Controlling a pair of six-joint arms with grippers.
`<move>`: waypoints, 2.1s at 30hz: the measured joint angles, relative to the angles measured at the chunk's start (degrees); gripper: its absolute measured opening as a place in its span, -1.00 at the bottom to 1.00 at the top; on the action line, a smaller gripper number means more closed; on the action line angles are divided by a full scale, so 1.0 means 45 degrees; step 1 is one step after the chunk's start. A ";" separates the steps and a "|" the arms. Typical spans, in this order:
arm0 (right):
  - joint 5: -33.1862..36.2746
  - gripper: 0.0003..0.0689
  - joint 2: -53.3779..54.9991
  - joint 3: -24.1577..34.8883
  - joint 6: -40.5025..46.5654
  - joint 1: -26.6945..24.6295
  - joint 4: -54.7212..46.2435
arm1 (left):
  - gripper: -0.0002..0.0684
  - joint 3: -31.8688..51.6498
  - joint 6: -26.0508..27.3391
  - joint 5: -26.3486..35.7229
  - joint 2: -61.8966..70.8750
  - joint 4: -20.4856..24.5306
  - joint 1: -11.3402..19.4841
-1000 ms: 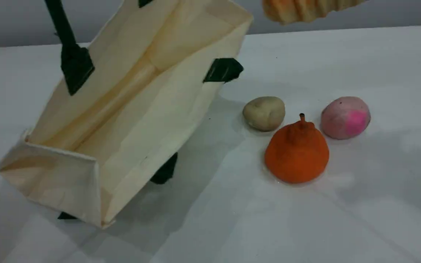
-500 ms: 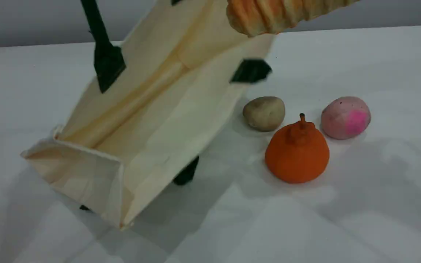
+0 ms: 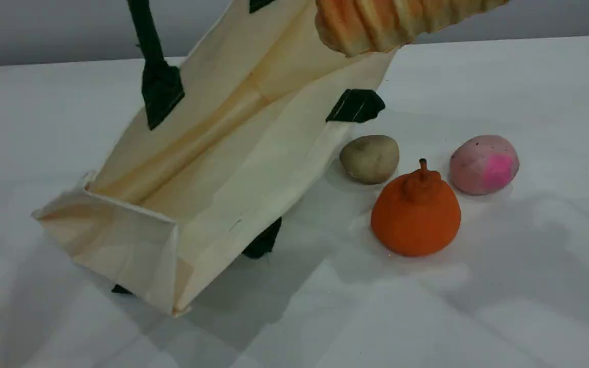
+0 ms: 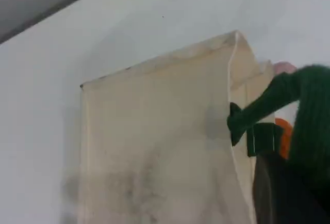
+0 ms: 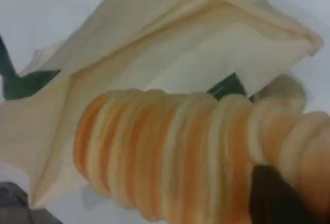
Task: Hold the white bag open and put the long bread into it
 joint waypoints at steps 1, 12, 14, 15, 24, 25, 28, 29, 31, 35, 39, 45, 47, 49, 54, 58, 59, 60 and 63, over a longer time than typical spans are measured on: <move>0.0011 -0.82 0.0000 0.0000 0.0000 0.0033 0.0119 | -0.77 0.0000 0.0000 0.0000 0.0000 -0.0004 0.0000; -0.1629 -0.83 0.0999 0.0000 0.0030 0.2016 0.0634 | -0.77 -0.0747 -0.0068 0.0844 0.0000 -0.0397 -0.0011; -0.1985 -0.83 0.1276 0.0000 0.0012 0.2195 0.0951 | -0.77 -0.0895 -0.0098 0.0919 -0.0012 -0.0397 -0.0067; -0.2176 -0.83 0.1437 0.0000 -0.0004 0.2306 0.1098 | -0.77 -0.0895 -0.0098 0.0982 -0.0012 -0.0397 -0.0131; -0.3584 -0.83 0.3126 0.0000 -0.0480 0.3314 0.1570 | -0.77 -0.0895 -0.0054 0.1158 -0.0012 -0.0288 -0.0603; -0.3757 -0.83 0.3337 -0.0013 -0.0480 0.3302 0.1570 | -0.77 -0.0895 -0.0054 0.1163 -0.0012 -0.0288 -0.0603; -0.4139 -0.83 0.3824 -0.0014 -0.0774 0.3302 0.1698 | -0.77 -0.0895 -0.0054 0.1163 -0.0012 -0.0299 -0.0603; -0.4293 -0.83 0.3972 -0.0014 -0.0929 0.3302 0.1905 | -0.77 -0.0895 -0.0054 0.1163 -0.0012 -0.0299 -0.0603; -0.4522 -0.83 0.4233 -0.0014 -0.1354 0.3302 0.2236 | -0.77 -0.0895 -0.0054 0.1163 -0.0012 -0.0299 -0.0603; -0.4998 -0.83 0.4737 -0.0029 -0.2277 0.3302 0.3099 | -0.77 -0.0895 -0.0054 0.1178 -0.0012 -0.0299 -0.0603; -0.4940 -0.83 0.5094 -0.0029 -0.3351 0.3302 0.4210 | -0.77 -0.0895 -0.0054 0.1209 -0.0012 -0.0311 -0.0603; -0.4941 -0.83 0.5131 -0.0029 -0.5349 0.3302 0.6078 | -0.77 -0.0895 -0.0054 0.1251 -0.0012 -0.0311 -0.0603; -0.4926 -0.82 0.5131 -0.0029 -0.6126 0.3302 0.6836 | -0.77 -0.0895 -0.0054 0.1269 -0.0012 -0.0311 -0.0603; -0.4691 -0.76 0.5131 -0.0029 -0.6916 0.3302 0.7567 | -0.77 -0.0895 -0.0054 0.1269 -0.0012 -0.0311 -0.0603; -0.3877 -0.22 0.5131 -0.0029 -0.9326 0.3302 0.9719 | -0.77 -0.0895 -0.0054 0.1319 -0.0012 -0.0311 -0.0603; -0.3320 0.29 0.5131 -0.0029 -1.1030 0.3302 1.1459 | -0.77 -0.0895 -0.0031 0.1397 -0.0012 -0.0311 -0.0603; -0.3254 0.37 0.5131 -0.0029 -1.1290 0.3302 1.1739 | -0.77 -0.0895 -0.0031 0.1397 -0.0012 -0.0311 -0.0603; -0.3257 0.42 0.5119 -0.0029 -1.1411 0.3302 1.1907 | -0.77 -0.0895 -0.0031 0.1397 -0.0012 -0.0311 -0.0603; -0.3228 0.47 0.5058 -0.0029 -1.1320 0.3285 1.1856 | -0.77 -0.0895 -0.0031 0.1418 -0.0012 -0.0311 -0.0603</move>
